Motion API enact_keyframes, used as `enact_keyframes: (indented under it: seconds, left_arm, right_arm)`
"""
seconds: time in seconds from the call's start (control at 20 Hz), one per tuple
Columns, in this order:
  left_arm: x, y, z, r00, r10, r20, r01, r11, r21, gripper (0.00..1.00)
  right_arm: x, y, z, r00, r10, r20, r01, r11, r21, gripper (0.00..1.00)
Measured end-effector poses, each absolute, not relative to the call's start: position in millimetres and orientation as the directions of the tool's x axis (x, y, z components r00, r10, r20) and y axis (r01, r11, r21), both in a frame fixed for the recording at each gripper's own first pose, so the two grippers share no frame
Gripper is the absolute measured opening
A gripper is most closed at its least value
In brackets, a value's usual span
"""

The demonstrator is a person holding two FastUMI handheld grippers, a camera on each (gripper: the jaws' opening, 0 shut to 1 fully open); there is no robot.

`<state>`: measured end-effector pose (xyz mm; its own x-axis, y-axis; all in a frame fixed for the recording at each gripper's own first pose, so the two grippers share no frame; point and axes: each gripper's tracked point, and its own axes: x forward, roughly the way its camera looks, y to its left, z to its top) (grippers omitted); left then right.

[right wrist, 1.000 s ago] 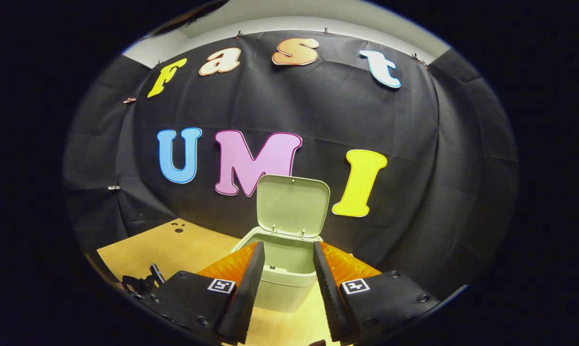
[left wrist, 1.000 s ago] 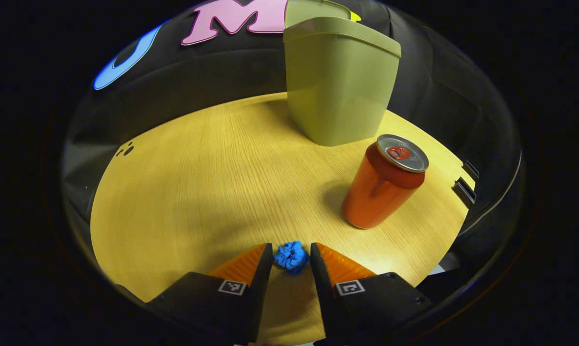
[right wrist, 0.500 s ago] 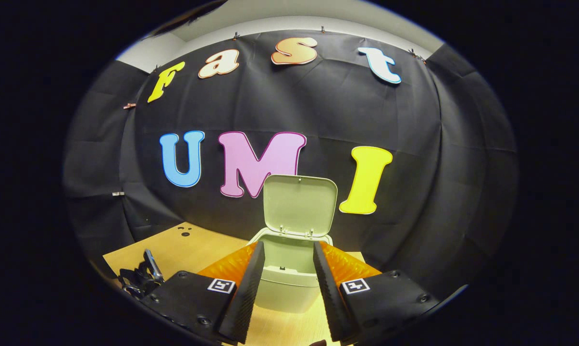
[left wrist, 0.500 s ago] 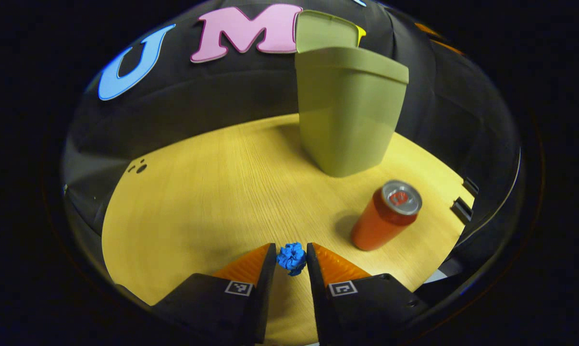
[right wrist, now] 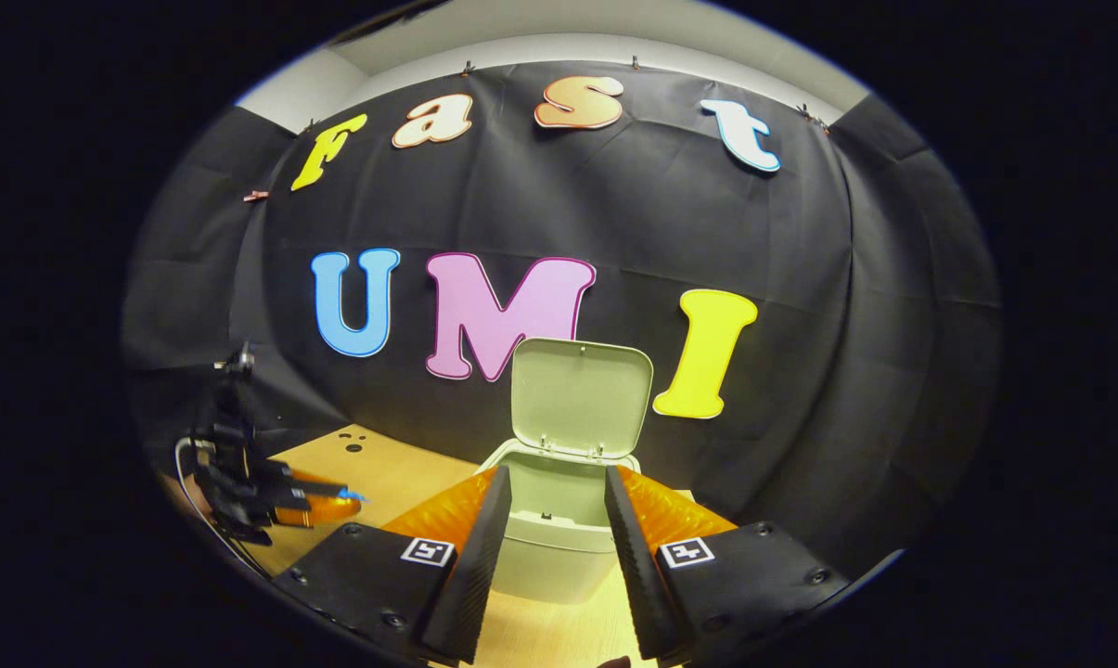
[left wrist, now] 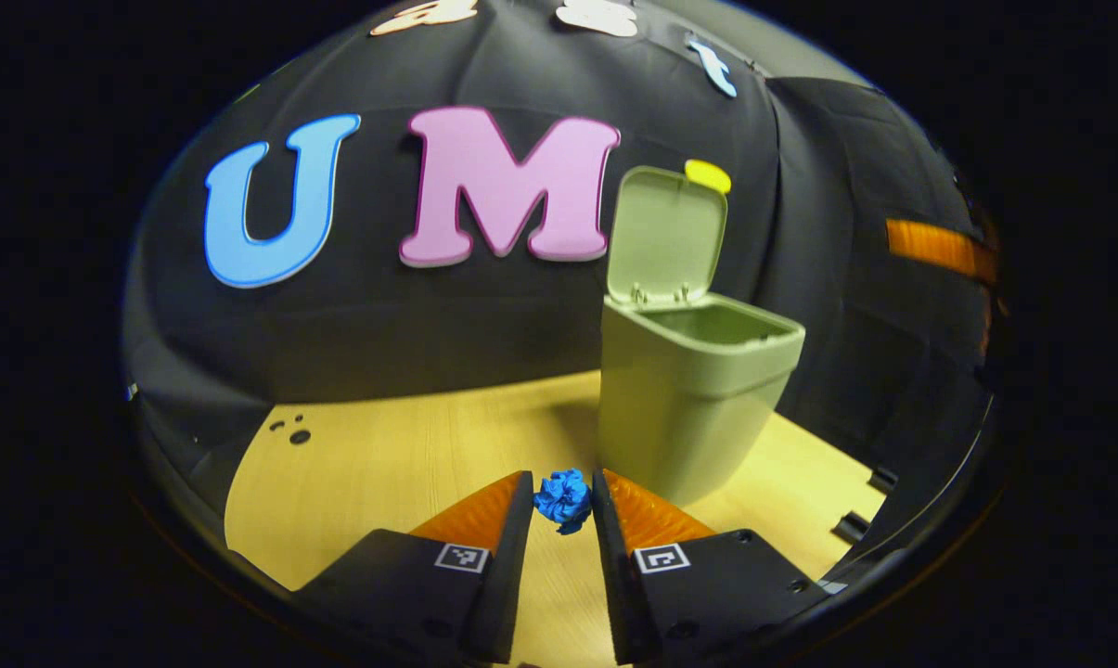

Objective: Press the lid of the desktop garbage bin to open it, pick up the crumpled paper on the desktop and throw it into the bin, then pick up the pop can on the desktop and drop it into the bin, and finally close the garbage bin lid.

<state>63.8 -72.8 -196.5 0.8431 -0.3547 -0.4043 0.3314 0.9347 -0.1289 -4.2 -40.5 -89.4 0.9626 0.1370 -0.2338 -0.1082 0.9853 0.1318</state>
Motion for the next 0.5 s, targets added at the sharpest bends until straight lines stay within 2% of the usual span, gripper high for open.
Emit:
enact_keyframes:
  seconds: [0.25, 0.3, 0.5]
  left_arm:
    - [104.3, -83.8, -127.6, 0.882, -0.384, -0.273, 0.365, 0.923, -0.12, 0.43]
    - [110.5, -87.4, -117.3, 0.885, -0.391, -0.253, 0.375, 0.92, -0.112, 0.45]
    - [129.9, -106.9, -91.8, 0.882, -0.426, -0.2, 0.413, 0.905, -0.103, 0.43]
  right_arm:
    - [-9.6, -35.9, -91.3, 0.961, 0.132, -0.241, -0.102, 0.986, 0.134, 0.65]
    - [-10.7, -36.2, -90.3, 0.962, 0.128, -0.241, -0.098, 0.986, 0.133, 0.65]
    - [-13.4, -37.2, -89.8, 0.963, 0.114, -0.244, -0.083, 0.987, 0.135, 0.65]
